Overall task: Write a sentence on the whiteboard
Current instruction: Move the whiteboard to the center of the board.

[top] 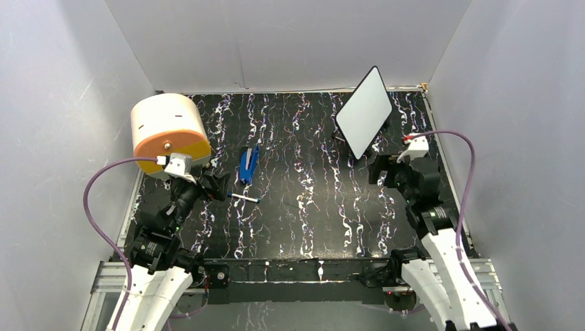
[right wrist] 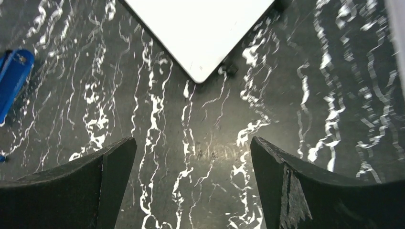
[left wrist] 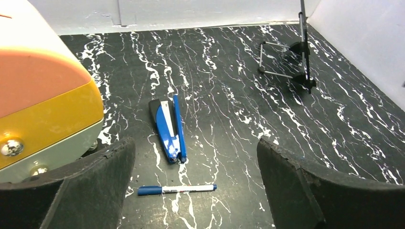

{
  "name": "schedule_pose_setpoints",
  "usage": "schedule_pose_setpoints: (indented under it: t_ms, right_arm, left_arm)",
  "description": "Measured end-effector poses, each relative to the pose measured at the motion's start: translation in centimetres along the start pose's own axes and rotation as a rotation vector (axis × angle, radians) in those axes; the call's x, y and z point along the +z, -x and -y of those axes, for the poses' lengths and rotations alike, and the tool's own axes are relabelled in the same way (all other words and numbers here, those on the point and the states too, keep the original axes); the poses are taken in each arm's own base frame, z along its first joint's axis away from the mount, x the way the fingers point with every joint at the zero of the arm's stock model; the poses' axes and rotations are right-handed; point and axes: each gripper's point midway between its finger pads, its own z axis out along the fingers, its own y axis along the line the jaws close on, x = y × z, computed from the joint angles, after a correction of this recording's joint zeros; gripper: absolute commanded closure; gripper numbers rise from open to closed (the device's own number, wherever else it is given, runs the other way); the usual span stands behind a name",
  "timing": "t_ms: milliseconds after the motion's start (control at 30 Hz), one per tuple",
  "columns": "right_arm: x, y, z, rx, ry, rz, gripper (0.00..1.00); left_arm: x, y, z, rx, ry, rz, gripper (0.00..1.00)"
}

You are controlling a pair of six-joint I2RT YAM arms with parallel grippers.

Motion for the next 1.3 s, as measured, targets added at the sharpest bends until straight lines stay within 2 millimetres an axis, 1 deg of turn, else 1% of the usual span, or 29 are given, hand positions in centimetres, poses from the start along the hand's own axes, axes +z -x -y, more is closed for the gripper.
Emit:
schedule_pose_setpoints:
  t_ms: [167,233,333,433,533,600,667,733,933,1033,1167,1300]
  right_arm:
    - [2.7,-3.0,-0.8,0.056,0.030,-0.142,0.01]
    - [3.5,-3.4,-1.0,0.074,0.041,-0.157,0.01]
    - [5.0,-3.4,-1.1,0.111,0.061,-0.154,0.02]
    - [6.6,-3.8,-0.3,0.162,0.068,-0.153,0.03]
    - [8.3,-4.6,1.4,0.239,0.067,-0.158,0.07]
    - [9.5,-4.9,2.7,0.298,0.067,-0.156,0.09]
    - [10.5,-5.1,3.6,0.339,0.076,-0.153,0.10]
    - [11.4,-5.5,4.0,0.363,0.097,-0.157,0.10]
    - [13.9,-7.5,4.3,0.431,0.172,-0.202,0.18]
    - [15.1,-7.7,4.4,0.448,0.205,-0.210,0.20]
    - [16.7,-7.0,4.5,0.444,0.251,-0.195,0.28]
    - [18.2,-6.5,4.4,0.440,0.301,-0.186,0.30]
  left_arm:
    - [-0.1,-0.1,0.7,0.000,-0.041,-0.007,0.05]
    - [-0.1,-0.2,1.0,0.000,-0.058,-0.010,0.05]
    - [-0.2,-0.3,1.5,0.002,-0.085,-0.015,0.05]
    - [-0.2,-0.4,2.0,0.005,-0.108,-0.019,0.05]
    - [-0.3,-0.5,2.4,0.009,-0.128,-0.023,0.05]
    - [-0.3,-0.5,2.6,0.012,-0.138,-0.023,0.05]
    - [-0.4,-0.5,2.7,0.014,-0.144,-0.022,0.05]
    - [-0.5,-0.5,2.8,0.015,-0.148,-0.023,0.05]
    - [-0.5,-0.6,3.0,0.016,-0.155,-0.025,0.05]
    - [-0.5,-0.6,3.0,0.019,-0.155,-0.026,0.05]
    - [-0.5,-0.6,3.0,0.022,-0.155,-0.029,0.05]
    - [-0.3,-0.9,2.9,0.022,-0.154,-0.039,0.05]
